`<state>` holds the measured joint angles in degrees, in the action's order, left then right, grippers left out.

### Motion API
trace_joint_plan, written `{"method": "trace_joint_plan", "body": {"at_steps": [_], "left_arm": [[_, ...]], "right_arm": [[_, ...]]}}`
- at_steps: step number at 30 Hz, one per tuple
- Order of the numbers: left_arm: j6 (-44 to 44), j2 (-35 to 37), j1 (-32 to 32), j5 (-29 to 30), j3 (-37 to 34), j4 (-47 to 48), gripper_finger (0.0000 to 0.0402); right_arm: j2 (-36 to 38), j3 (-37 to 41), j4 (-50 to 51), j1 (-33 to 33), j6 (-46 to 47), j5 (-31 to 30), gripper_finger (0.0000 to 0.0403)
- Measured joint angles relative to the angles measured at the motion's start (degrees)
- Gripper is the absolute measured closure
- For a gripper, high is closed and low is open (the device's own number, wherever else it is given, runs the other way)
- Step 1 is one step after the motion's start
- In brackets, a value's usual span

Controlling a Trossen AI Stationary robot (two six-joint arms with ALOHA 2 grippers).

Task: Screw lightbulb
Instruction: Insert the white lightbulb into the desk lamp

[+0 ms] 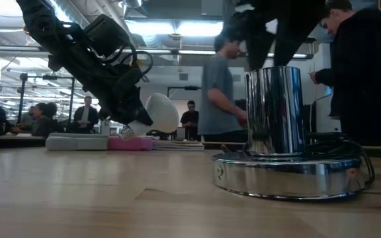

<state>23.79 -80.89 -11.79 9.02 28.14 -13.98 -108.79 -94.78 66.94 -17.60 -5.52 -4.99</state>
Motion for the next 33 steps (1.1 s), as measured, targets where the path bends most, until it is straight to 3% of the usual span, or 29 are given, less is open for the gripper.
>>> {"method": "trace_joint_plan", "body": {"at_steps": [9,16,22,29,33], "left_arm": [[1.89,-0.01,0.07,0.00,0.00,0.06,0.0246],[4.11,-0.01,0.07,-1.45,0.00,-0.15,0.0246],[6.28,-0.01,0.07,-6.49,0.00,-2.79,0.0246],[6.47,-0.01,0.07,-10.03,-0.02,-5.41,0.0246],[6.47,-0.01,0.07,-10.13,-0.02,-5.16,0.0246]], "right_arm": [[4.77,0.00,9.98,0.25,0.61,-0.61,0.0205],[6.60,0.00,20.97,0.34,-3.99,-10.38,0.0205],[10.42,0.02,20.74,0.37,-8.21,-11.98,0.0205],[23.95,8.14,19.41,0.32,-6.01,-12.53,0.0205],[35.36,17.84,11.76,0.32,-3.32,-14.57,0.0205]]}}
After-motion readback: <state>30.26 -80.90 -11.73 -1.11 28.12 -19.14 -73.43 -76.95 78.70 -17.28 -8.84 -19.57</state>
